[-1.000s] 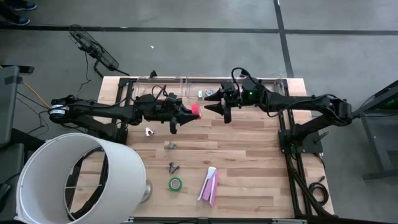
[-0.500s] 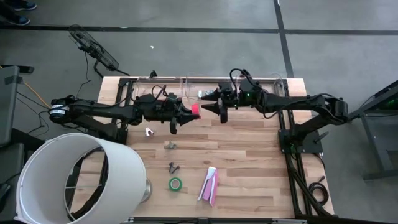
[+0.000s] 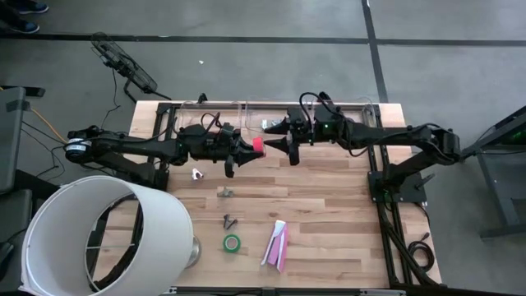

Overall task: Pick and place Stapler, Stapler remover, tape
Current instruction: Put the red tape into the right transparent bin

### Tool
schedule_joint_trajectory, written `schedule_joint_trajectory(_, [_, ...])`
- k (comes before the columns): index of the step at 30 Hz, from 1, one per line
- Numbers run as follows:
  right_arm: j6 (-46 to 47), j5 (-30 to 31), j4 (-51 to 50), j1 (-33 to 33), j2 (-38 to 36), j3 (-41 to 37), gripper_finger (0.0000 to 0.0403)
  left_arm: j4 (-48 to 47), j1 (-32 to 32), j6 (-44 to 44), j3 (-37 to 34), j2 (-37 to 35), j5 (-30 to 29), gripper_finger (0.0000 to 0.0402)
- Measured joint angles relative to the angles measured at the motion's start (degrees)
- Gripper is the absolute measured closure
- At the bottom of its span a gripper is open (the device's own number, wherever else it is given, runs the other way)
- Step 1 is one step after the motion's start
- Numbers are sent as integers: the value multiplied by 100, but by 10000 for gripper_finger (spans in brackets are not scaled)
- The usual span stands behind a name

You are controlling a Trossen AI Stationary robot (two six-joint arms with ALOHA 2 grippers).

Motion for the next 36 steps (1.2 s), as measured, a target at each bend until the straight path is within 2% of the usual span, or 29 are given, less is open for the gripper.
schedule_joint_trajectory(5, [0, 31, -220, 4, 0, 2, 206, 0, 0, 14, 0, 0, 23, 355])
schedule_joint_trajectory(15, [115, -2, 110, 102, 391, 2, 206, -59, 0, 21, -2, 0, 83, 355])
schedule_joint_trajectory(24, [194, -41, 368, 98, 446, 2, 211, -97, -4, 27, 0, -2, 165, 355])
schedule_joint_trajectory(28, [134, -47, 370, 98, 446, 2, 239, -109, 0, 35, 0, -2, 247, 355])
schedule_joint_trajectory(36, [-40, -151, 500, 102, 446, 2, 328, -109, 0, 32, 0, -2, 227, 355])
